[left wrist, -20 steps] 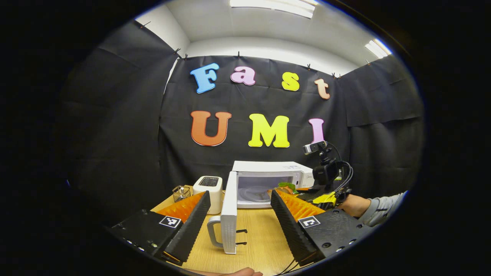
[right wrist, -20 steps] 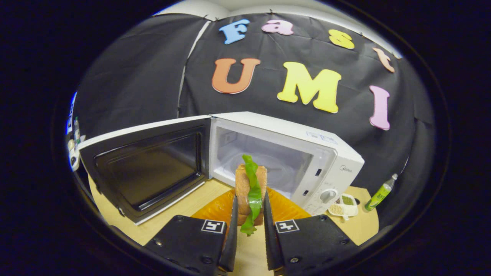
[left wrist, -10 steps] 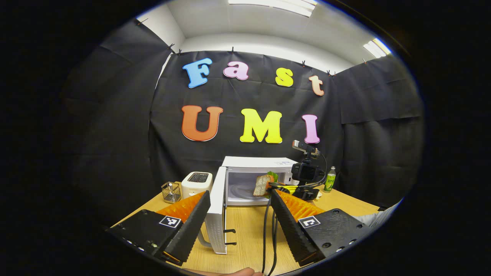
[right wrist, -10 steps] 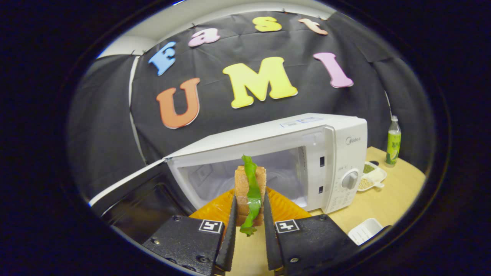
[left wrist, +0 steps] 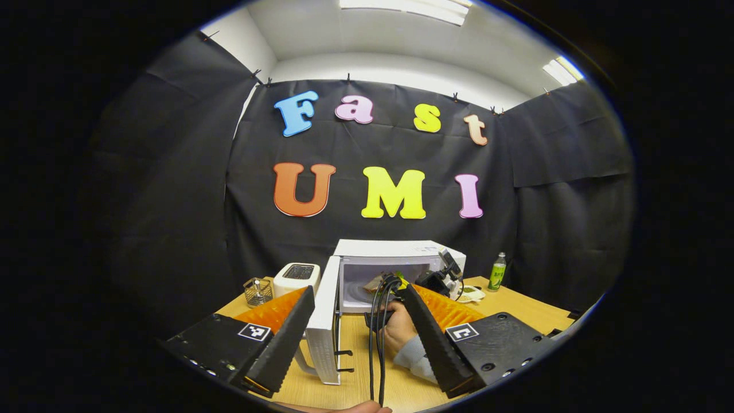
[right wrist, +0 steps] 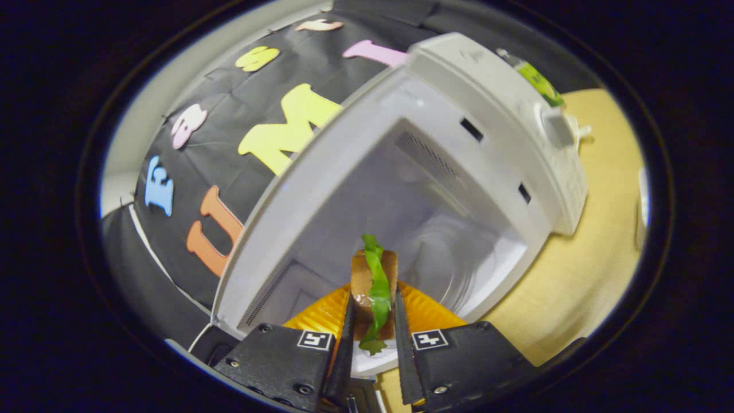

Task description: Open the microwave oven with the left hand, put the food in, and close the microwave oven.

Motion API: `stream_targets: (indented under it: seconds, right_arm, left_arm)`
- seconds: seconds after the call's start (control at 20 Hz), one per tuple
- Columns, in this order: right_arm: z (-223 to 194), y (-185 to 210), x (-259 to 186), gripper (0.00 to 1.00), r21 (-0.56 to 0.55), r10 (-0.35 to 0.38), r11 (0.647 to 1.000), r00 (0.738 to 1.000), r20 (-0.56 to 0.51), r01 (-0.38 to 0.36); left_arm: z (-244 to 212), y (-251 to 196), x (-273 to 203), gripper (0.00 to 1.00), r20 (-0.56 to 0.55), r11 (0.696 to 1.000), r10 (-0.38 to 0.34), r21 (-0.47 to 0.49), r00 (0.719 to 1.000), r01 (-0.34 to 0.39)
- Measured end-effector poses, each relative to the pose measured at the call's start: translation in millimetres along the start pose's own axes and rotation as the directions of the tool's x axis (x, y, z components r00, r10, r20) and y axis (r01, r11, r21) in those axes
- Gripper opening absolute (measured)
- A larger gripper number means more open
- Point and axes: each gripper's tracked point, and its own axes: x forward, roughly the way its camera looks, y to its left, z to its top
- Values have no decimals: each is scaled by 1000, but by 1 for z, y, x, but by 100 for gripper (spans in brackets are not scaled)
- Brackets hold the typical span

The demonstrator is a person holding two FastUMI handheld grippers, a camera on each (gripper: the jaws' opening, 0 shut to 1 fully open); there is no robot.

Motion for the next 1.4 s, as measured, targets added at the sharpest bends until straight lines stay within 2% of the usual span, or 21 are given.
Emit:
stream_targets:
  seconds: [0.05,0.1,0.15,0.2,0.25,0.3,0.35,0.45,0.5,0.7,0.75,0.8,0.85,0.9,0.95,1.05,1.1,1.2,1.3,1.35,1.4]
  right_arm:
    - [-7,-10,8,37,20,-16,1000,1000,-5,16]
    - [-9,-17,14,38,-6,-42,999,999,12,42]
    - [-14,-24,21,38,-74,-61,995,998,31,63]
    - [-14,-26,26,40,-146,-50,988,997,55,58]
    - [-13,-25,23,34,-219,-37,974,996,77,53]
    - [-13,-24,20,41,-273,-26,961,995,95,51]
    - [-12,-23,19,36,-318,-12,947,994,109,46]
    - [-7,-23,17,37,-421,8,905,989,150,56]
    - [-5,-20,15,43,-456,15,888,985,174,67]
    - [-4,-20,13,46,-492,11,866,982,191,86]
    - [-1,-20,13,41,-499,6,861,981,196,95]
    - [1,-22,15,46,-514,3,851,980,201,103]
    - [3,-22,16,53,-540,3,835,978,207,111]
    - [7,-23,17,50,-584,-1,800,975,223,134]
    - [13,-24,17,51,-632,-3,756,966,257,171]
    - [24,-25,12,67,-712,-10,653,943,332,257]
    - [27,-23,9,81,-723,-1,632,934,357,277]
    - [31,-19,1,95,-731,21,618,924,382,288]
    - [30,-13,-6,96,-734,57,632,930,364,249]
    - [26,-14,-12,96,-729,66,649,938,340,218]
    - [21,-15,-18,100,-726,68,662,951,302,184]
  left_arm:
    - [0,7,0,95,-4,1000,23,-2,1000,-23]
    - [-1,12,1,95,-8,999,37,-6,999,-38]
    - [0,17,1,95,-7,999,49,-12,999,-50]
    - [2,21,1,95,-1,998,60,-21,998,-60]
    - [4,23,2,95,4,997,65,-32,998,-65]
    - [3,23,3,95,6,997,68,-44,998,-67]
    - [4,26,4,95,7,996,71,-54,997,-71]
    - [2,29,3,95,1,995,78,-64,997,-78]
    - [3,31,3,95,0,994,84,-67,996,-84]
    - [1,33,-1,95,1,992,90,-92,996,-89]
    - [2,31,-2,95,1,992,86,-96,996,-85]
    - [3,31,-3,95,3,992,84,-94,996,-83]
    - [4,31,-3,95,4,993,83,-88,997,-82]
    - [5,30,-3,95,5,994,81,-81,997,-80]
    - [5,29,-4,95,4,994,79,-76,997,-79]
    - [9,29,-6,95,12,995,77,-71,997,-76]
    - [9,29,-8,95,13,995,78,-71,997,-76]
    - [11,31,-14,95,18,994,81,-71,997,-79]
    - [11,37,-19,95,16,994,91,-65,996,-90]
    - [9,44,-23,94,14,993,102,-63,995,-101]
    - [8,48,-25,95,10,992,109,-59,994,-108]
